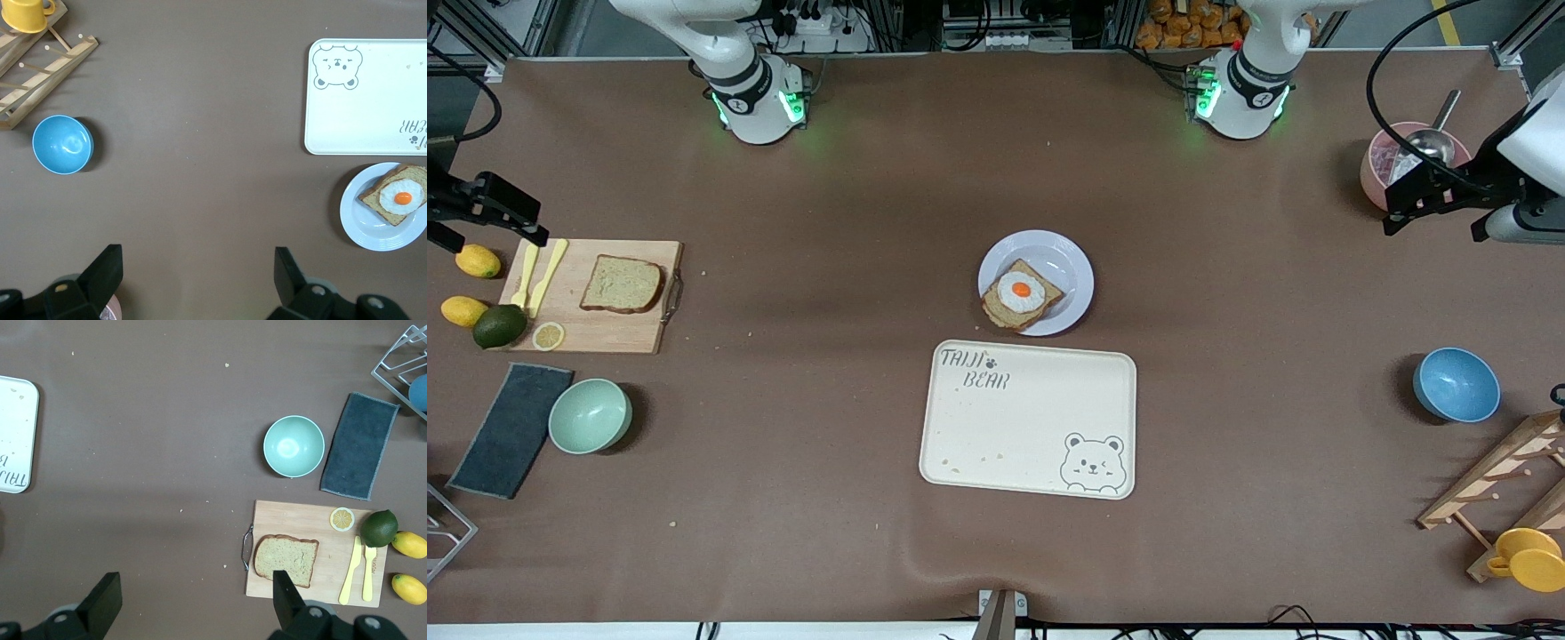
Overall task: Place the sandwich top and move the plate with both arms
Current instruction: 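Move the right gripper toward the bread slice on the cutting board, then lower the right gripper and grasp the bread slice on the board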
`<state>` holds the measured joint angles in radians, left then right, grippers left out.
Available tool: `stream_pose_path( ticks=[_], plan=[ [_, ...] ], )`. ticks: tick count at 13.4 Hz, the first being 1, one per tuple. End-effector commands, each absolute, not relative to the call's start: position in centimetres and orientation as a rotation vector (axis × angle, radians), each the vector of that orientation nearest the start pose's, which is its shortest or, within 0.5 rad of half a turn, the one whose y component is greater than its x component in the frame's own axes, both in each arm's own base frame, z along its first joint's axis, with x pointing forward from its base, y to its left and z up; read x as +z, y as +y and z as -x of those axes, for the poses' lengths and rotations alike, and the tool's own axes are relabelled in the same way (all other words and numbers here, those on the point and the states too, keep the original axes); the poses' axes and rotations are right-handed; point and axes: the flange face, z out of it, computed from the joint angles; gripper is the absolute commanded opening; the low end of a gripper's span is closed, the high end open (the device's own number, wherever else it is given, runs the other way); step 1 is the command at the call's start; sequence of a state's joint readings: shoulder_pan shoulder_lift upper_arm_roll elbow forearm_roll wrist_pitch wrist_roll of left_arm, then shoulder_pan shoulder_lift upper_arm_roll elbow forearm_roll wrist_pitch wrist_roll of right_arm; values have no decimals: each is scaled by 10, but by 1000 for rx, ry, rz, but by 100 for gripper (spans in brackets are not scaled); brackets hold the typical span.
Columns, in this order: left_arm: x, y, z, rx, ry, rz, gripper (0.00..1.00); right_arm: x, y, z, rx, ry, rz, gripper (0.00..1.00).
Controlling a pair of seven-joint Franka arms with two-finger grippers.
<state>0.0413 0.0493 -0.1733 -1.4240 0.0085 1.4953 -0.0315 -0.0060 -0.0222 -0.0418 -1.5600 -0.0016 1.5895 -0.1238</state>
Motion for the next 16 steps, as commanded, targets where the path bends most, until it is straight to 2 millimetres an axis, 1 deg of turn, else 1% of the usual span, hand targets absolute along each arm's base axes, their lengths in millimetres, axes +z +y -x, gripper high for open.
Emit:
stream_pose_path(
  ticks=[1,3,4,5,6,7,8,10,11,12,13,14,15,16],
  plan=[
    [642,-69,-566,21,123,3185,100,648,-30,-551,-72,-101,3143,100],
    [622,-73,-568,98,119,3235,100,645,-34,-551,-65,-89,3143,100],
    [616,-70,-567,126,108,3263,100,641,-34,-553,-54,-94,3138,100],
    [615,-63,-566,128,94,3268,100,636,-33,-556,-37,-96,3136,100],
    [618,-62,-565,121,92,3268,100,631,-33,-558,-25,-101,3136,100],
    [619,-62,-565,115,94,3267,100,619,-33,-564,9,-106,3136,100],
    [621,-64,-564,110,99,3260,100,602,-30,-573,53,-114,3144,100],
    [624,-65,-563,100,101,3257,100,557,-38,-591,179,-100,3138,100],
    [625,-65,-561,94,101,3254,100,535,-47,-598,236,-73,3133,100],
    [629,-64,-559,82,102,3232,100,520,-55,-603,277,-61,3125,100],
    [632,-63,-558,69,102,3213,100,511,-65,-602,304,-65,3114,100],
    [634,-63,-557,64,107,3210,100,491,-76,-595,386,-83,3091,100],
    [634,-62,-557,63,106,3205,100,471,-86,-588,432,-53,3068,100],
    [633,-60,-557,61,104,3189,100,457,-97,-584,441,-33,3062,100]
  ],
)
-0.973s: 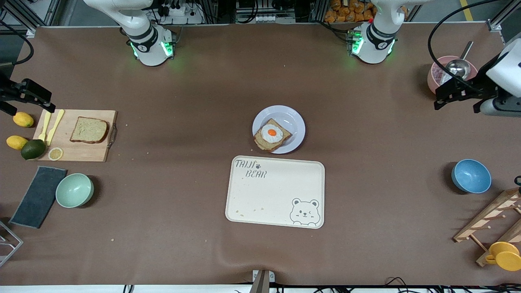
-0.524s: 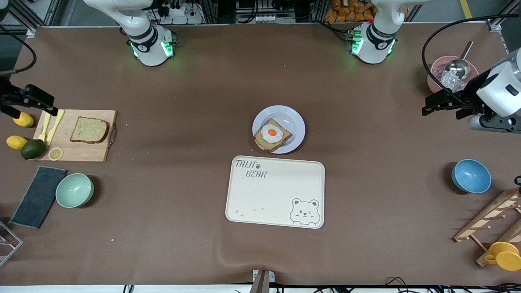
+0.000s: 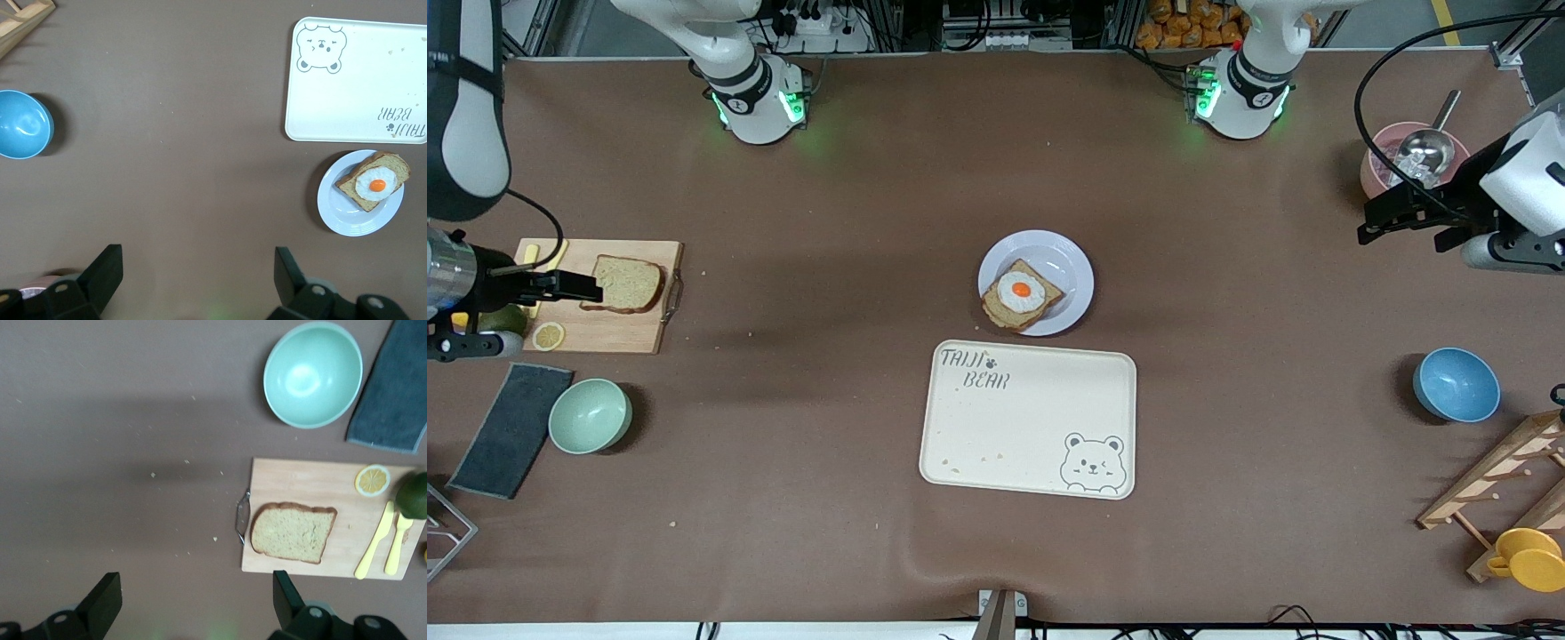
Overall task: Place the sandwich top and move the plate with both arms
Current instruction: 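Lower the right gripper and grasp the bread slice on the board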
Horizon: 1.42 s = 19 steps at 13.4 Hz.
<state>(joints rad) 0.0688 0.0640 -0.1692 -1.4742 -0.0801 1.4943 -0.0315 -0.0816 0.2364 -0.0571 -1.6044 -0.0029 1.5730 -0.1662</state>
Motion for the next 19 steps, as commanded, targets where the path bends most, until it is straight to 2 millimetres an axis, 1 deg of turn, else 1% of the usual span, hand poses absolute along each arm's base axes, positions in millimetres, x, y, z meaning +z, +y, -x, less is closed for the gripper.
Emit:
stream_pose_path(
  ticks=[1,2,3,4,5,6,7,8,9,10,11,12,13,15,16,17,18,19],
  plan=[
    [634,-59,-557,57,103,3180,100,444,-102,-579,451,-45,3057,100],
    [634,-60,-557,57,106,3179,100,426,-111,-571,452,-46,3048,100],
    [635,-59,-556,55,103,3179,100,409,-125,-563,423,-66,3046,100],
    [635,-59,-556,55,103,3179,100,395,-145,-556,410,-103,3035,100],
    [635,-59,-556,55,106,3179,100,381,-169,-546,400,-125,3020,100],
    [636,-58,-556,52,103,3179,100,368,-189,-537,378,-158,3011,99],
    [637,-58,-556,47,103,3179,100,358,-200,-530,371,-178,3004,94],
    [635,-58,-557,52,105,3178,100,350,-210,-522,379,-167,2998,86],
    [633,-58,-557,57,103,3178,100,346,-216,-518,382,-166,2993,75],
    [630,-58,-556,69,101,3179,100,339,-225,-513,381,-183,2990,69],
    [630,-60,-556,70,105,3178,100,328,-237,-507,367,-206,2986,68],
    [629,-60,-557,67,103,3182,100,313,-249,-499,340,-227,2989,73],
    [628,-57,-558,65,96,3183,100,297,-255,-492,317,-246,2994,75],
    [627,-53,-560,69,91,3182,100,272,-273,-476,286,-287,2993,79],
    [628,-47,-560,64,71,3182,100,263,-278,-473,287,-312,2985,79],
    [628,-44,-560,61,66,3183,100,255,-284,-471,289,-310,2982,79],
    [628,-43,-560,61,66,3183,100,247,-292,-466,289,-287,2982,79],
    [628,-43,-560,61,66,3183,100,241,-295,-463,296,-275,2978,77]
  ],
)
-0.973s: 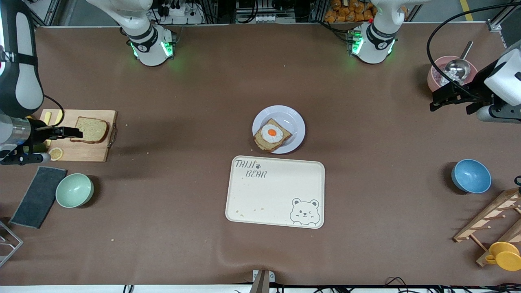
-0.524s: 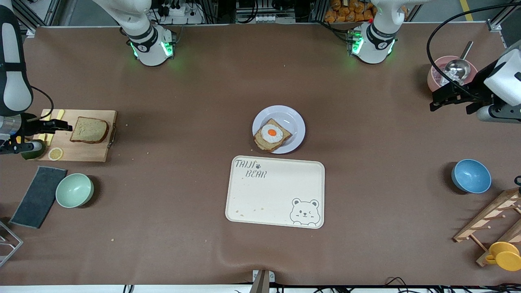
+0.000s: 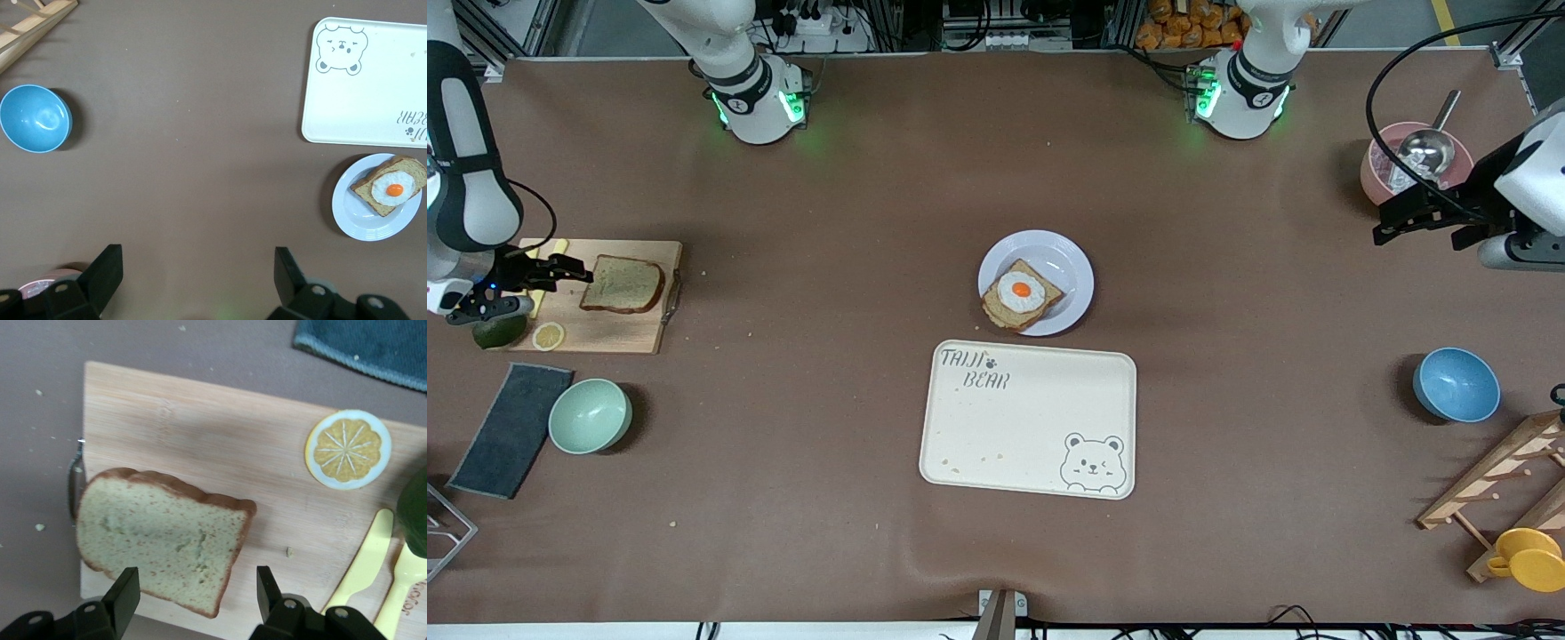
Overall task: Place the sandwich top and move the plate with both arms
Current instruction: 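Lower the right gripper and grasp the bread slice on the board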
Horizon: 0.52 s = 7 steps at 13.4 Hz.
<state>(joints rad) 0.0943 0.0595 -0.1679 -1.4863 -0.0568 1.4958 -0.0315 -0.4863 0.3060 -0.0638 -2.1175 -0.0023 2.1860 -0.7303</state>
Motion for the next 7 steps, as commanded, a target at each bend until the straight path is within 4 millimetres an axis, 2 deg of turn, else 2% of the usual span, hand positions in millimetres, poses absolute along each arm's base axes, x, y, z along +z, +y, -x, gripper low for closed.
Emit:
stream_pose_path(
  ticks=[1,3,5,6,7],
  plan=[
    [628,-44,-560,61,68,3183,100,237,-300,-461,290,-266,2982,75],
    [628,-44,-560,61,69,3183,100,224,-310,-453,295,-247,2969,72],
    [626,-44,-561,64,68,3183,100,216,-317,-447,291,-200,2954,62],
    [626,-44,-562,61,68,3183,100,209,-319,-445,282,-183,2945,62],
    [627,-43,-563,47,66,3184,100,199,-320,-438,292,-154,2927,55]
  ],
)
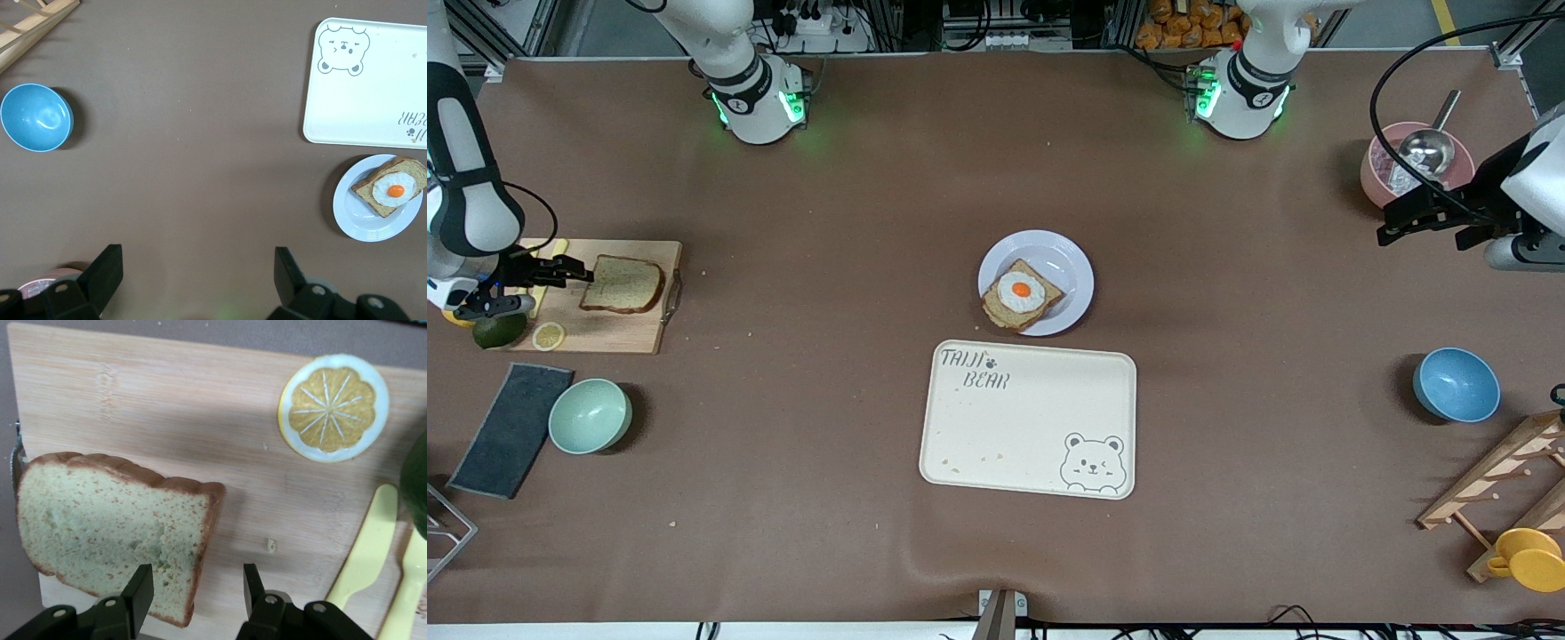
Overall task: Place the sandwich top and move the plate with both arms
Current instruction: 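Lower the right gripper and grasp the bread slice on the board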
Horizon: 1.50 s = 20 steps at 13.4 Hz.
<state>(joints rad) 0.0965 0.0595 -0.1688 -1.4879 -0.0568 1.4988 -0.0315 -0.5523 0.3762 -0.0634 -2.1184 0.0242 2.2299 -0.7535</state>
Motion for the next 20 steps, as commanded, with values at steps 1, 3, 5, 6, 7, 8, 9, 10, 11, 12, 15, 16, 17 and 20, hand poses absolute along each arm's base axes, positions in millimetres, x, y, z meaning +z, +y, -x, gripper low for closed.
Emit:
stream_pose_path(
  ticks=[1,3,5,6,7,8,9,10,11,12,15,16,17,20],
  plan=[
    [626,-42,-563,47,63,3184,100,192,-319,-434,275,-128,2924,52],
    [626,-44,-563,44,68,3183,100,174,-308,-422,230,-105,2935,41],
    [628,-43,-562,37,65,3183,100,171,-301,-422,229,-92,2919,0],
    [627,-43,-562,39,65,3182,100,171,-300,-422,232,-92,2915,0],
    [626,-44,-563,42,65,3183,100,172,-295,-426,254,-102,2899,0],
    [626,-44,-563,44,65,3183,100,176,-287,-432,274,-112,2884,0],
    [625,-44,-564,47,65,3183,100,180,-287,-437,286,-121,2874,0],
    [624,-44,-564,49,65,3183,100,185,-285,-442,301,-125,2863,0],
    [624,-44,-564,49,65,3183,100,191,-281,-449,323,-124,2849,0],
    [625,-44,-564,47,65,3183,100,200,-280,-457,345,-123,2832,0],
    [624,-44,-564,49,65,3183,100,233,-266,-483,461,-81,2773,0],
    [624,-44,-564,49,65,3183,100,240,-258,-489,487,-81,2763,0],
    [624,-44,-564,49,65,3183,100,244,-252,-490,510,-85,2750,0],
    [623,-44,-564,51,65,3183,100,259,-210,-502,597,-54,2728,0]
  ],
)
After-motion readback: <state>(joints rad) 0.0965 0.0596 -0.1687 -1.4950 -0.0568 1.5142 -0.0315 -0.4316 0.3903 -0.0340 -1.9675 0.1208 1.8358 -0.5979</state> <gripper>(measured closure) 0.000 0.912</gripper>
